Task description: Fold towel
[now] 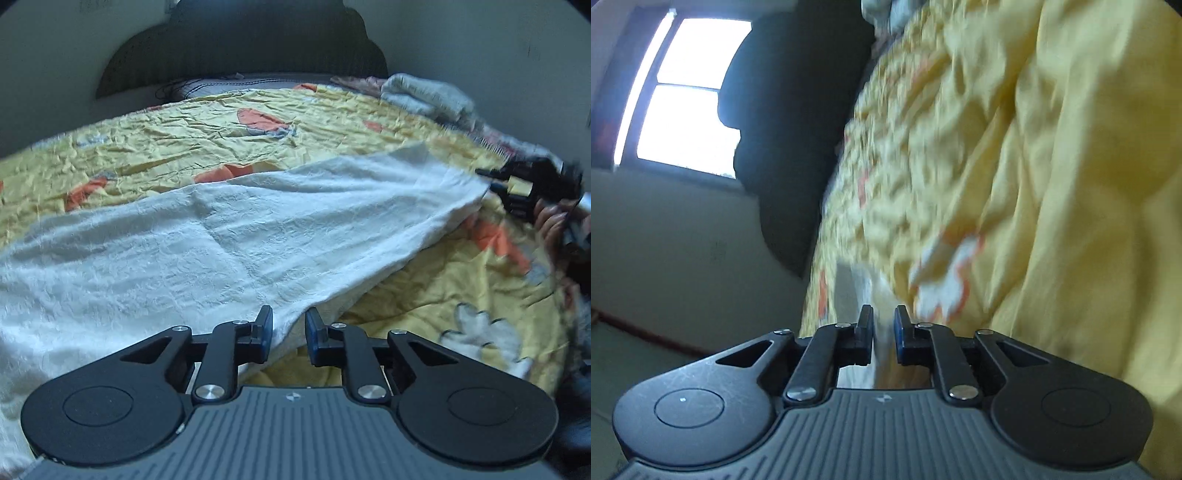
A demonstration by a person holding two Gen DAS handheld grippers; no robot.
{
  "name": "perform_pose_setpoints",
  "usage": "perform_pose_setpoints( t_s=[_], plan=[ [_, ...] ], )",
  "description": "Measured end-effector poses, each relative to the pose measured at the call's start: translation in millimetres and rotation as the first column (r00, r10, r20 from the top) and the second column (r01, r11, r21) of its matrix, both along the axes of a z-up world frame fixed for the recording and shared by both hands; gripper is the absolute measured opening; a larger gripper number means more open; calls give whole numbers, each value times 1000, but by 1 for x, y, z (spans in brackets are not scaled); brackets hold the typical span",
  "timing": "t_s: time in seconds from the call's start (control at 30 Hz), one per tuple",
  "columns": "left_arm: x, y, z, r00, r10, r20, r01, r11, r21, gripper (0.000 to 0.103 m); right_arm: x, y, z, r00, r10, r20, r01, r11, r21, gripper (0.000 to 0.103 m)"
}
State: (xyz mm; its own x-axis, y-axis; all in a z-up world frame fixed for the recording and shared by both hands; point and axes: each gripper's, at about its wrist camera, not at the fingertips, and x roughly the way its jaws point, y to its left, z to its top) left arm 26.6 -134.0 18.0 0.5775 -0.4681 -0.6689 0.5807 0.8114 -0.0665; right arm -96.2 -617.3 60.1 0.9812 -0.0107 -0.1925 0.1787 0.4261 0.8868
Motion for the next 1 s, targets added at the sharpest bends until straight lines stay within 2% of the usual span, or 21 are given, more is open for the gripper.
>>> perform_pose_setpoints(
  t_s=[0.03,0.1,0.17,0.2,0.23,0.27,0.33,0.4,0.47,0.53,0.6,0.67,0.7,0.73,0.77,0.8,0.9,0.93,1.0],
  plan=[
    [0,8,5,1000,4,-15,-5,999,-45,26,1,-3,10,1000,2,18,-2,999,-34,16],
    [2,20,14,998,25,-49,-31,990,-136,27,19,-7,32,996,88,24,-85,990,-115,16],
    [7,31,19,994,67,-82,-85,967,-239,33,47,-2,55,983,180,-47,-186,952,-244,26],
    [10,36,20,990,108,-90,-130,950,-284,44,65,2,67,975,193,-113,-220,920,-324,42],
    [13,40,20,983,160,-93,-182,933,-312,59,81,8,75,964,200,-175,-255,884,-393,64],
    [16,44,20,971,218,-95,-237,914,-329,63,97,13,81,951,212,-223,-293,846,-445,71],
    [22,50,14,951,291,-101,-308,878,-366,65,121,20,86,926,250,-282,-363,793,-489,72],
    [29,56,5,926,354,-133,-378,851,-365,65,140,22,86,904,286,-317,-415,765,-492,72],
    [34,61,-7,907,385,-171,-422,835,-355,65,155,29,84,885,310,-348,-455,738,-498,72],
    [36,62,-17,898,405,-171,-439,837,-326,65,165,31,79,867,326,-377,-487,717,-499,72],
    [30,59,-21,907,405,-119,-422,855,-303,65,171,37,72,851,333,-407,-514,692,-508,72],
    [24,52,-22,916,396,-63,-397,878,-267,67,174,39,65,845,330,-421,-523,676,-519,68],
    [22,48,-22,919,392,-37,-388,887,-249,68,177,40,62,837,328,-437,-532,676,-511,41],
    [19,44,-23,921,388,-14,-381,895,-234,71,179,40,60,839,307,-450,-524,677,-516,20],
    [16,41,-25,924,382,9,-371,903,-216,72,179,39,59,843,295,-450,-516,681,-520,14],
    [14,37,-26,926,377,29,-364,910,-200,74,177,37,60,849,298,-436,-507,691,-515,10],
    [12,30,-28,930,364,53,-351,921,-170,80,165,27,67,891,295,-344,-440,747,-499,9],
    [13,29,-29,932,358,51,-346,923,-166,83,166,22,60,889,284,-359,-436,761,-479,7],
    [14,27,-31,938,343,51,-331,931,-156,88,169,20,43,868,266,-419,-456,760,-463,7]
  ],
)
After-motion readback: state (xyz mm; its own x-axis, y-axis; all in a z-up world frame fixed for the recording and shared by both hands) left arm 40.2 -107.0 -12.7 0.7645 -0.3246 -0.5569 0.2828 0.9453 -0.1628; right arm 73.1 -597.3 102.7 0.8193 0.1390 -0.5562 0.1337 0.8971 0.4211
